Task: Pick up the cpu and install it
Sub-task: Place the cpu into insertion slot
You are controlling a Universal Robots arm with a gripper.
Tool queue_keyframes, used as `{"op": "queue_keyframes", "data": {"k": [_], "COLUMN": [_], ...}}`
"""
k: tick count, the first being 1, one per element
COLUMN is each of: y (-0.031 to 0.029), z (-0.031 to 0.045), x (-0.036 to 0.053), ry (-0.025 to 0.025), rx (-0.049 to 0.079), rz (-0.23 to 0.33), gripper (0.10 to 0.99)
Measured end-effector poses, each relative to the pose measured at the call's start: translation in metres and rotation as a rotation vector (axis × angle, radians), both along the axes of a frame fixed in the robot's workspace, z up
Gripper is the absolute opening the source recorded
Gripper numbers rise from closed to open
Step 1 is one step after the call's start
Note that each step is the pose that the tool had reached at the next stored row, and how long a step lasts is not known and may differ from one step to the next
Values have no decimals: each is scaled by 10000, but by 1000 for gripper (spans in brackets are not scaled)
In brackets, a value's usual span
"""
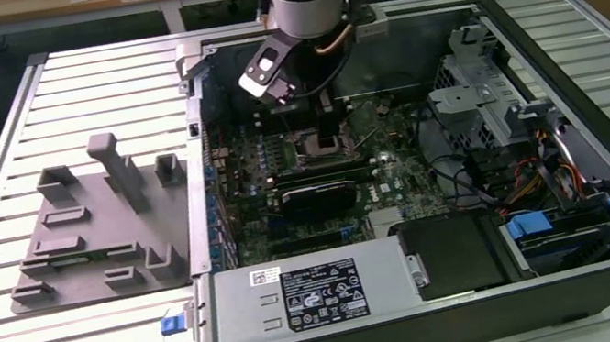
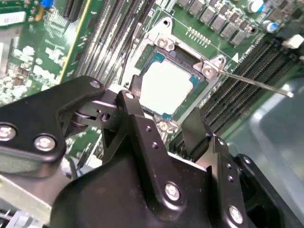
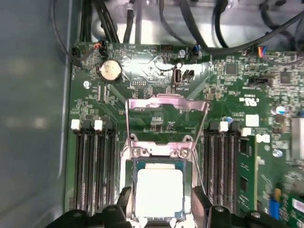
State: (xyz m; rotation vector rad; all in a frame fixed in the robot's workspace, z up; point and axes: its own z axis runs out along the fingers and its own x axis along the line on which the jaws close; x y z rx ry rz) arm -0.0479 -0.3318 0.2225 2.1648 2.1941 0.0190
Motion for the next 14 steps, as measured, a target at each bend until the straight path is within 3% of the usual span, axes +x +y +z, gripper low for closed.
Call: {"op": "queue_keyframes", "data": {"k": [2,3,4,11,12,13,14], "y": [0,0,0,0,0,0,0], "z": [66,174,370,640,677,714,751], "x": [0,0,0,0,0,0,0], "ry": [-1,-2,-1,-3,-4,-4,-5], "rx": [2,2,-1,-1,2,0,2], "rz": [0,0,0,0,0,0,0], "gripper": [608,608,608,596,471,412,412]}}
